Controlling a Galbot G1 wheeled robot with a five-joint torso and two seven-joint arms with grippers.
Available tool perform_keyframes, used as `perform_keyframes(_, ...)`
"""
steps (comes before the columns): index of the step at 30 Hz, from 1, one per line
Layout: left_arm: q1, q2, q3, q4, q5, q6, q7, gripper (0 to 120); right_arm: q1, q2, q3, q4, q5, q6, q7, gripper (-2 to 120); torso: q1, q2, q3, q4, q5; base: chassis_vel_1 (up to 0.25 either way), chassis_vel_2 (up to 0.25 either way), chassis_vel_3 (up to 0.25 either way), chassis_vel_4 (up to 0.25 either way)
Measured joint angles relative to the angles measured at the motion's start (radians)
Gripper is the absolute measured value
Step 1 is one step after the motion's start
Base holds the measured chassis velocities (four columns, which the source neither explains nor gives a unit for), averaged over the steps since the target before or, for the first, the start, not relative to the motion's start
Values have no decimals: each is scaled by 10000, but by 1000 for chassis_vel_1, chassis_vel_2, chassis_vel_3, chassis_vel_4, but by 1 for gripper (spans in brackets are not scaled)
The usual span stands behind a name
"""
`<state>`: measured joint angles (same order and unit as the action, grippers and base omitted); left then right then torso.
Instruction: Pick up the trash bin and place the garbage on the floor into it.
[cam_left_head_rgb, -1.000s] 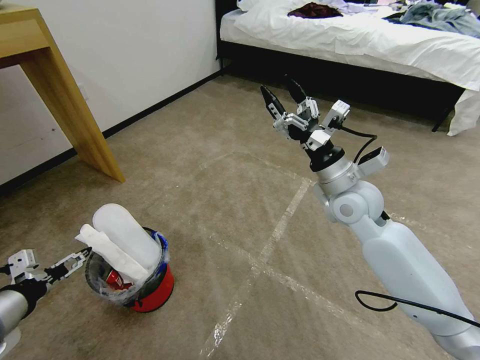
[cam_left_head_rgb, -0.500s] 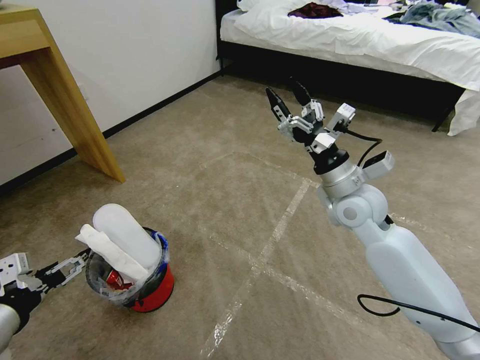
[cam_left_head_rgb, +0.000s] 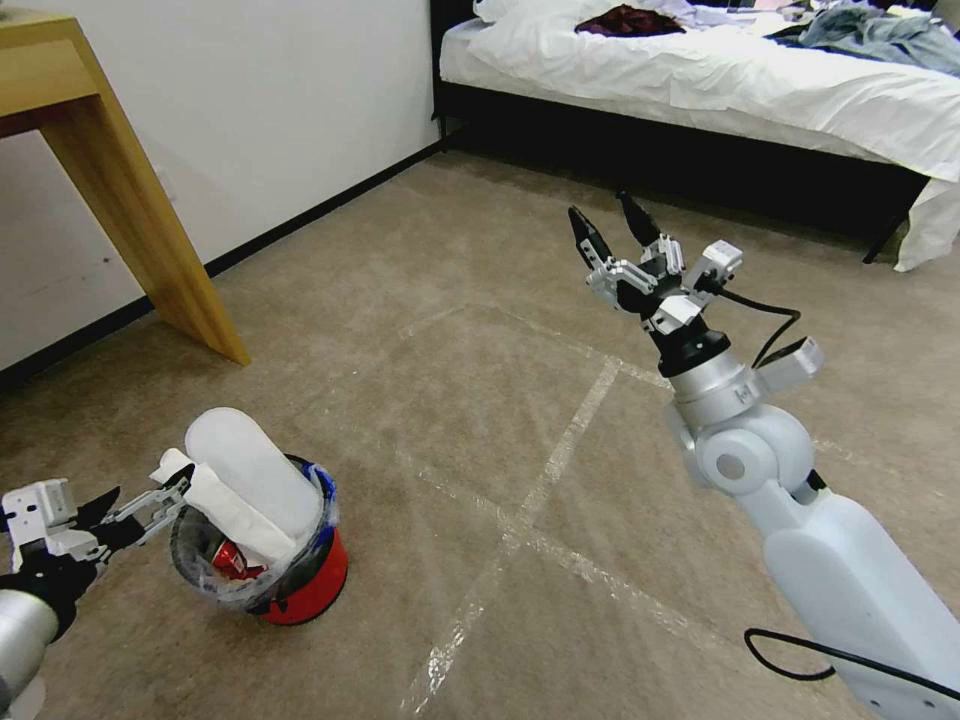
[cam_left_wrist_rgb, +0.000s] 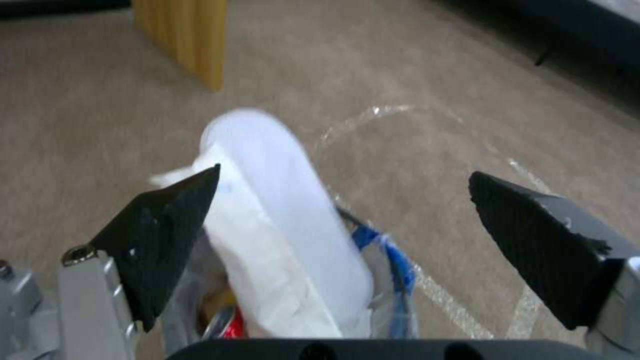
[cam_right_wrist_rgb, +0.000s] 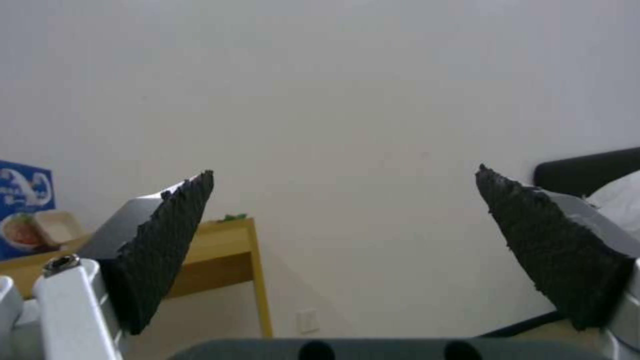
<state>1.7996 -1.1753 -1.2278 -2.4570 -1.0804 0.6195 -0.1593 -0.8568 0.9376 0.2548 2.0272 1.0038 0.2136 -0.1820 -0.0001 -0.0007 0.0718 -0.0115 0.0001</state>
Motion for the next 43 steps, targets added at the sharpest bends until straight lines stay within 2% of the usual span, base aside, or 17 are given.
perform_keyframes(7,-55,-230,86,-327,956,-509,698,100,-238,-46,565,188,-382,-67,819,100,0,0,0,1,-1,0,0,0,0)
perform_keyframes(9,-122,-489,248,-431,1800,-1127,1070,100,-528,66,1324,46,-1088,-137,1166,100,0,0,0,0,0,0,0,0,0)
perform_keyframes(10,-122,-489,248,-431,1800,-1127,1070,100,-528,66,1324,46,-1088,-137,1166,100,0,0,0,0,0,0,0,0,0)
perform_keyframes(12,-223,-761,387,-379,2849,-1908,1541,100,-1023,244,2200,-61,-2104,-108,1513,100,0,0,0,1,1,0,0,0,0)
perform_keyframes(13,-223,-761,387,-379,2849,-1908,1541,100,-1023,244,2200,-61,-2104,-108,1513,100,0,0,0,1,1,0,0,0,0)
perform_keyframes(16,-334,-1036,561,-108,4012,-2587,1884,100,-2060,553,3463,-5,-3756,-118,2137,100,0,0,0,1,0,0,0,0,0)
perform_keyframes(17,-334,-1036,561,-108,4012,-2587,1884,100,-2060,553,3463,-5,-3756,-118,2137,100,0,0,0,1,0,0,0,0,0)
perform_keyframes(19,-560,-1301,730,168,5069,-3043,2094,100,-3088,916,4373,157,-4825,-269,2767,100,0,0,0,-1,-1,0,0,0,0)
perform_keyframes(20,-560,-1301,730,168,5069,-3043,2094,100,-3088,916,4373,157,-4825,-269,2767,100,0,0,0,-1,-1,0,0,0,0)
perform_keyframes(22,-698,-1663,962,405,6234,-3595,2439,100,-4217,1331,5091,462,-5710,-462,3352,100,0,0,0,-3,5,0,0,0,0)
perform_keyframes(23,-698,-1663,962,405,6234,-3595,2439,100,-4217,1331,5091,462,-5710,-462,3352,100,0,0,0,-3,5,0,0,0,0)
perform_keyframes(25,-921,-2130,1559,735,7740,-4368,2728,100,-5296,1896,5646,949,-6497,-612,3731,100,0,0,-1,-2,-3,0,0,0,0)
perform_keyframes(28,-1094,-2426,2067,1071,8730,-4923,2893,100,-5885,2385,5754,1304,-6981,-759,4010,100,0,0,0,-1,1,0,0,0,0)
perform_keyframes(30,-1136,-2502,2262,1191,8922,-5066,2915,100,-6062,2541,5755,1421,-7177,-810,4094,100,0,0,0,0,1,0,0,0,0)
perform_keyframes(32,-1307,-2723,3055,1679,9234,-5371,2918,100,-6447,2949,5358,1609,-7587,-944,4350,100,0,0,0,-3,-2,0,0,0,0)
perform_keyframes(38,-1542,-3030,3748,2279,9531,-5697,2839,100,-6717,3410,4065,1521,-7278,-1195,4570,100,0,0,1,1,-2,0,0,0,0)
perform_keyframes(43,-1572,-3085,3907,2466,9522,-5773,2798,100,-6668,3460,3336,1197,-7197,-1191,4515,100,0,0,1,1,-2,0,0,0,0)
